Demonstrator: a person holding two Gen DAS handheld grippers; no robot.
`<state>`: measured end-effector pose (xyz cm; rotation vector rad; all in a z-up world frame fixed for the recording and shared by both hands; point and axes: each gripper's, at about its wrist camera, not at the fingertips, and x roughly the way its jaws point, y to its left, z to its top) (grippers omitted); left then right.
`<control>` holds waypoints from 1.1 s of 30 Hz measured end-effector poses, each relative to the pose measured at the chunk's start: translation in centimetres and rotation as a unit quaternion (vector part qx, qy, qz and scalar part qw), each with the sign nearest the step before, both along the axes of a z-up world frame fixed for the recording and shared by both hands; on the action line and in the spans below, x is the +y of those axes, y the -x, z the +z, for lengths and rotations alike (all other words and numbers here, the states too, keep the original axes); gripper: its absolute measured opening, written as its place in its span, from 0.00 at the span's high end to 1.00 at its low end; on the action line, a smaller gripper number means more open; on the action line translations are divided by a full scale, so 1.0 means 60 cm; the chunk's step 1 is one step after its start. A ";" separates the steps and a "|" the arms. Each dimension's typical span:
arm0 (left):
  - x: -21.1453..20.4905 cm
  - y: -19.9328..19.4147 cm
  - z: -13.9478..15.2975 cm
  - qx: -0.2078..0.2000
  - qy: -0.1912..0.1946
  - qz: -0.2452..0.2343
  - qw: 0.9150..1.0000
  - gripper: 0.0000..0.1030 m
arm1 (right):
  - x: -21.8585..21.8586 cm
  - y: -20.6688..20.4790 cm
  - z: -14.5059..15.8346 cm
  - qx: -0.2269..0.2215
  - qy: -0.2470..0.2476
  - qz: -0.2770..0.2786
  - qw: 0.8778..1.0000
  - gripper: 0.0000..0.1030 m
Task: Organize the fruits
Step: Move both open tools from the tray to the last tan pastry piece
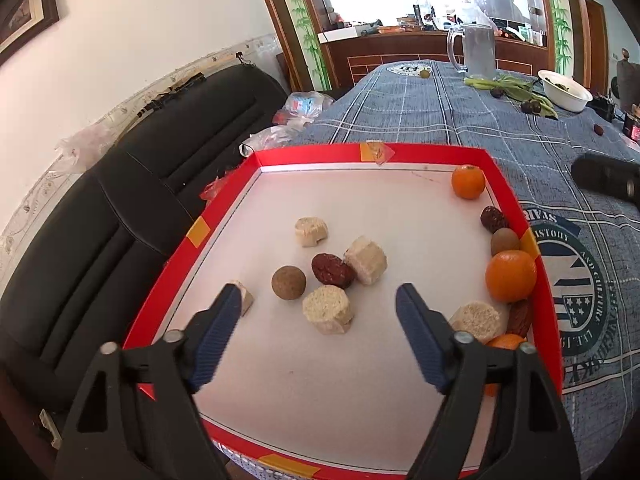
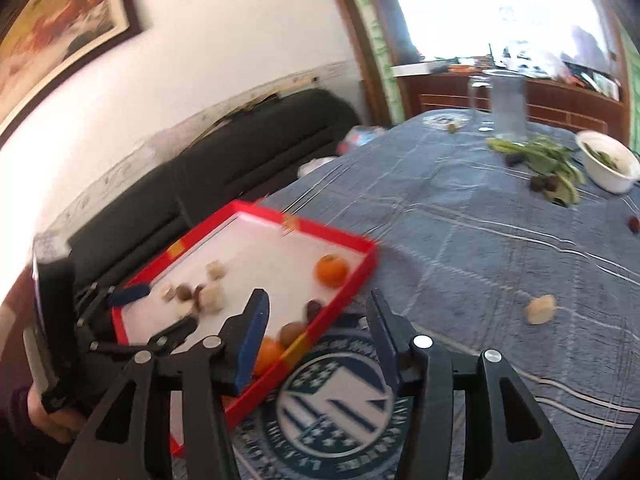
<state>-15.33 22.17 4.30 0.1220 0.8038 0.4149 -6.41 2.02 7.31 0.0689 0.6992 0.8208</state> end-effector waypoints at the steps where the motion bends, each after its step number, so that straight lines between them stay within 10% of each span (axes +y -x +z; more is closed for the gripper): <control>1: -0.003 0.000 0.001 0.000 -0.001 -0.002 1.000 0.21 | -0.010 -0.009 0.002 0.005 -0.007 -0.013 1.000 0.51; 24: -0.034 -0.016 0.032 -0.016 -0.011 -0.025 1.000 0.21 | -0.189 -0.107 0.009 0.059 -0.066 -0.197 0.976 0.43; 33: -0.145 -0.073 0.100 -0.058 0.005 -0.133 0.989 0.10 | -0.250 -0.126 0.007 0.051 -0.042 -0.289 0.955 0.42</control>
